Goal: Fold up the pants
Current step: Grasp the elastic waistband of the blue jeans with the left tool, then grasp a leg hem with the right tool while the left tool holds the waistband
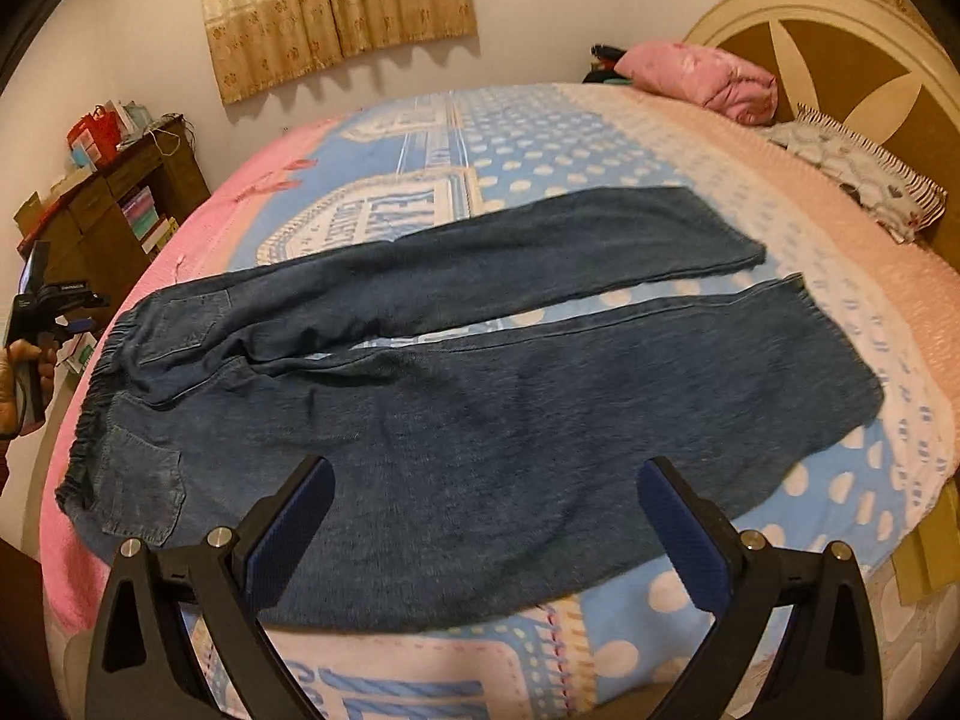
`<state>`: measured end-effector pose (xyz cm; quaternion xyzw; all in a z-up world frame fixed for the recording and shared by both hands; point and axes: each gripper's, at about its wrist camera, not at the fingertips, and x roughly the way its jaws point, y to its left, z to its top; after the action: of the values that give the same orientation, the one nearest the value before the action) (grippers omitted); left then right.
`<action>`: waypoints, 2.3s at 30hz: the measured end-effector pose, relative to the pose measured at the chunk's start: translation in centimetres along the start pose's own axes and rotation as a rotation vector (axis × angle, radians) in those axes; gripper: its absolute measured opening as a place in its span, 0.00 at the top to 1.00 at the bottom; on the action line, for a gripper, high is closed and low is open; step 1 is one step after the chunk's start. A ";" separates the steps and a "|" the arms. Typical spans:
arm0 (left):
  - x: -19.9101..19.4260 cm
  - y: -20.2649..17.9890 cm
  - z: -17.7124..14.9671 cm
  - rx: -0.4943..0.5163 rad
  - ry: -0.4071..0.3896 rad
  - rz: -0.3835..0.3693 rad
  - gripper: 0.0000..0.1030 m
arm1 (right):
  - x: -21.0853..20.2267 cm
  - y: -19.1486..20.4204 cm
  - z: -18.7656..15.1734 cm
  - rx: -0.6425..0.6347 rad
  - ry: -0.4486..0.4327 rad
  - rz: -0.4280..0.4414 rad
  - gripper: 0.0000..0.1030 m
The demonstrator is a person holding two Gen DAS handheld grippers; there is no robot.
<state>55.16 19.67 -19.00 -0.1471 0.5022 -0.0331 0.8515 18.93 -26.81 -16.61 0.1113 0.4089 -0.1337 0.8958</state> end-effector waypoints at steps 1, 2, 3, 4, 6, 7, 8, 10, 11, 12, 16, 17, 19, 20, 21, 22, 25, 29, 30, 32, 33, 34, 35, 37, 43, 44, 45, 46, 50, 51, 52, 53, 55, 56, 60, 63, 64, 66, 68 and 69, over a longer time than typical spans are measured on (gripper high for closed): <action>1.1 0.7 0.4 -0.039 0.040 -0.020 0.38 | 0.6 0.1 0.1 0.004 0.008 0.002 0.01; 2.1 1.3 0.7 -0.080 0.079 -0.039 0.37 | 0.9 0.1 0.1 0.006 0.012 0.005 0.01; 2.6 1.5 0.7 -0.104 0.097 -0.042 0.36 | 1.5 0.3 0.2 0.011 0.022 0.008 0.01; 3.0 1.5 0.9 -0.113 0.097 -0.046 0.30 | 1.9 0.4 0.2 0.014 0.029 0.012 0.01; 3.5 0.9 1.4 -0.092 0.099 -0.048 0.20 | 3.1 0.8 0.1 0.020 0.054 0.028 0.01; 3.7 0.3 1.8 -0.065 0.104 -0.022 0.19 | 3.3 0.9 0.0 0.020 0.061 0.033 0.01; 3.8 -0.2 2.1 -0.039 0.099 0.017 0.19 | 3.8 1.1 0.0 0.016 0.072 0.039 0.01; 3.4 -0.3 2.9 -0.012 0.064 0.110 0.19 | 4.0 1.1 0.1 0.011 0.078 0.041 0.01; 3.3 0.0 3.0 -0.019 0.058 0.111 0.19 | 3.9 1.0 0.3 0.012 0.074 0.042 0.01; 3.2 0.5 3.1 -0.041 0.068 0.092 0.19 | 3.8 0.8 0.4 0.014 0.069 0.042 0.01; 4.1 1.4 2.4 -0.028 0.118 0.097 0.19 | 3.7 0.0 1.1 0.023 0.050 0.034 0.01; 4.7 1.5 2.3 -0.026 0.140 0.087 0.18 | 3.8 -0.2 1.1 0.029 0.052 0.036 0.01; 5.2 1.0 2.3 -0.021 0.121 0.081 0.12 | 4.5 -0.2 1.0 0.045 0.070 0.044 0.01; 5.3 0.6 2.4 -0.020 0.109 0.065 0.12 | 4.6 -0.2 1.0 0.049 0.076 0.045 0.01; 5.4 0.3 2.4 -0.017 0.094 0.046 0.13 | 4.8 -0.1 0.8 0.056 0.086 0.051 0.01; 5.5 -0.2 2.3 -0.011 0.081 0.051 0.17 | 4.9 -0.1 0.6 0.057 0.089 0.054 0.01; 6.1 -1.2 1.9 0.058 0.070 0.133 0.38 | 5.1 0.3 0.4 0.037 0.098 0.054 0.01; 5.0 -0.9 1.6 0.070 0.051 0.031 0.51 | 5.2 -1.0 1.2 0.056 0.084 0.080 0.16; 4.6 -0.8 1.5 0.055 0.041 0.004 0.52 | 5.3 -2.0 2.1 0.067 0.081 0.083 0.26; 4.0 -1.2 1.3 0.060 0.011 0.007 0.52 | 5.6 -4.3 4.0 0.087 0.069 0.066 0.32; 3.9 -1.3 1.1 0.067 0.002 0.016 0.52 | 5.8 -5.5 5.2 0.092 0.056 0.048 0.33; 3.8 -1.7 1.0 0.068 -0.012 0.032 0.52 | 5.8 -6.5 6.2 0.092 0.042 0.034 0.33; 3.6 -1.7 0.8 0.062 -0.025 0.039 0.52 | 6.0 -7.8 7.6 0.089 0.022 0.014 0.33; 3.7 -1.6 0.7 0.028 -0.048 0.049 0.52 | 7.1 -11.3 11.6 0.101 -0.014 -0.016 0.33; 4.6 -0.8 0.0 -0.057 -0.062 0.082 0.50 | 14.7 -21.4 22.2 0.285 0.016 0.002 0.32; 4.6 -0.9 -0.1 -0.052 -0.063 0.095 0.49 | 16.9 -23.5 24.2 0.322 0.031 -0.017 0.32; 4.8 -1.2 -0.2 -0.044 -0.065 0.111 0.48 | 18.3 -24.8 25.2 0.345 0.042 -0.028 0.32; 5.1 -1.5 -0.1 -0.033 -0.064 0.131 0.47 | 20.4 -26.4 26.5 0.373 0.061 -0.036 0.32; 5.6 -1.9 0.0 -0.022 -0.068 0.177 0.42 | 26.2 -30.2 28.8 0.450 0.099 -0.099 0.32; 5.7 -2.0 0.1 -0.026 -0.074 0.183 0.40 | 27.7 -31.0 29.3 0.477 0.103 -0.096 0.32; 5.9 -2.1 0.1 -0.028 -0.078 0.190 0.38 | 28.4 -31.4 29.4 0.489 0.104 -0.085 0.32; 6.0 -2.2 0.1 -0.027 -0.082 0.197 0.36 | 29.6 -31.8 29.8 0.499 0.112 -0.072 0.32; 6.5 -2.7 0.2 -0.002 -0.093 0.223 0.33 | 31.9 -32.1 30.4 0.478 0.146 -0.086 0.32; 6.6 -3.0 0.1 0.007 -0.095 0.233 0.32 | 32.8 -32.1 30.6 0.458 0.160 -0.096 0.32; 7.2 -3.4 0.2 0.022 -0.101 0.262 0.30 | 34.8 -31.5 31.4 0.358 0.180 -0.088 0.33; 7.1 -3.8 0.0 0.045 -0.107 0.285 0.38 | 35.8 -29.1 31.7 0.178 0.264 -0.109 0.74; 7.0 -3.9 0.1 0.054 -0.105 0.287 0.43 | 35.6 -28.4 31.6 0.138 0.269 -0.128 0.75; 6.2 -3.6 0.1 0.038 -0.103 0.253 0.48 | 34.6 -27.9 31.5 0.128 0.275 -0.123 0.78; 5.0 -3.3 0.4 0.000 -0.103 0.206 0.51 | 32.4 -27.2 31.8 0.116 0.227 -0.133 0.79; 4.2 -3.3 0.4 -0.008 -0.111 0.194 0.52 | 30.7 -26.9 32.4 0.104 0.189 -0.139 0.79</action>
<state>57.86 15.74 -21.49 -0.1028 0.4661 0.0598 0.8767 52.13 -66.59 -21.70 0.1411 0.4906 -0.2056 0.8350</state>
